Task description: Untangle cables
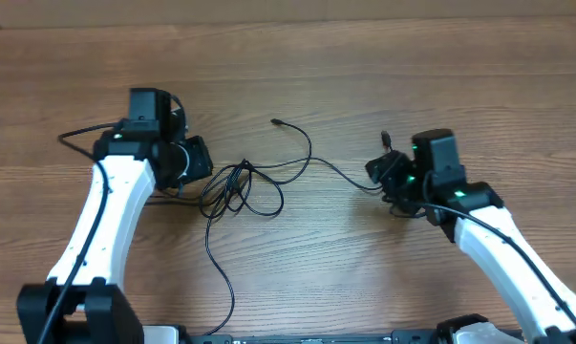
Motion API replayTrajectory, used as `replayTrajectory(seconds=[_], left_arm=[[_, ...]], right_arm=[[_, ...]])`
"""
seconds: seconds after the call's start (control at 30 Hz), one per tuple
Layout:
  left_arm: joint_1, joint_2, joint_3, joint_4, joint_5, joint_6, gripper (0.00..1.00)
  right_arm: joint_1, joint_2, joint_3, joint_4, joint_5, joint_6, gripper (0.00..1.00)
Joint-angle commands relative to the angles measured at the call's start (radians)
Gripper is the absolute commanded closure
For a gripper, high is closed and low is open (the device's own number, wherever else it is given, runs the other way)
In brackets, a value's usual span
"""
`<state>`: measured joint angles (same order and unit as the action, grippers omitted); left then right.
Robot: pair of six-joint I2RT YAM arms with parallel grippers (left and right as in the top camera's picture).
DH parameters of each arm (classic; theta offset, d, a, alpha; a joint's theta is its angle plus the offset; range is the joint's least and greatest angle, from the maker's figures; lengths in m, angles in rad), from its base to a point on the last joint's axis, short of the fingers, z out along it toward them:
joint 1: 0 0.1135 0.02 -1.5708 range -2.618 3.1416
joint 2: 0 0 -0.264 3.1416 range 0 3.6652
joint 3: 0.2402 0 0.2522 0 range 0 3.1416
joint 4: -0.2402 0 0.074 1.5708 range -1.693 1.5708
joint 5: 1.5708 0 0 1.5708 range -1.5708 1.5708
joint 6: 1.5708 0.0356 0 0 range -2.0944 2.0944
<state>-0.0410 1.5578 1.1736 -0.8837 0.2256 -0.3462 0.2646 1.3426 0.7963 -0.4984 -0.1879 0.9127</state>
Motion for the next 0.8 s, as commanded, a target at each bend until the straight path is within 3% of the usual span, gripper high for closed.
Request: replayTrajectory(seconds=[0.0, 0.47, 0.6, 0.67, 0.77], left_arm=[[-0.027, 0.035, 0.001, 0.002, 0.009, 0.059, 0.54], [-0.067, 0.185, 0.001, 0.006, 0.004, 0.059, 0.61], [-0.074, 0.208, 0.001, 0.034, 0.013, 0.059, 0.83], [-0.074, 0.208, 0.001, 0.051, 0.020, 0.076, 0.96], [-0.074, 0.208, 0.001, 0.067, 0.037, 0.100, 0.96]], right_arm=[[0.058, 0.055, 0.002, 0.038, -0.016, -0.005, 0.42], [0.245, 0.222, 0.002, 0.229, -0.031, -0.005, 0.42], [0.253, 0.224, 0.002, 0.233, -0.023, -0.005, 0.42], [0.253, 0.224, 0.002, 0.233, -0.025, -0.005, 0.48], [0.253, 0.224, 0.002, 0.235, -0.100, 0.000, 0.54]])
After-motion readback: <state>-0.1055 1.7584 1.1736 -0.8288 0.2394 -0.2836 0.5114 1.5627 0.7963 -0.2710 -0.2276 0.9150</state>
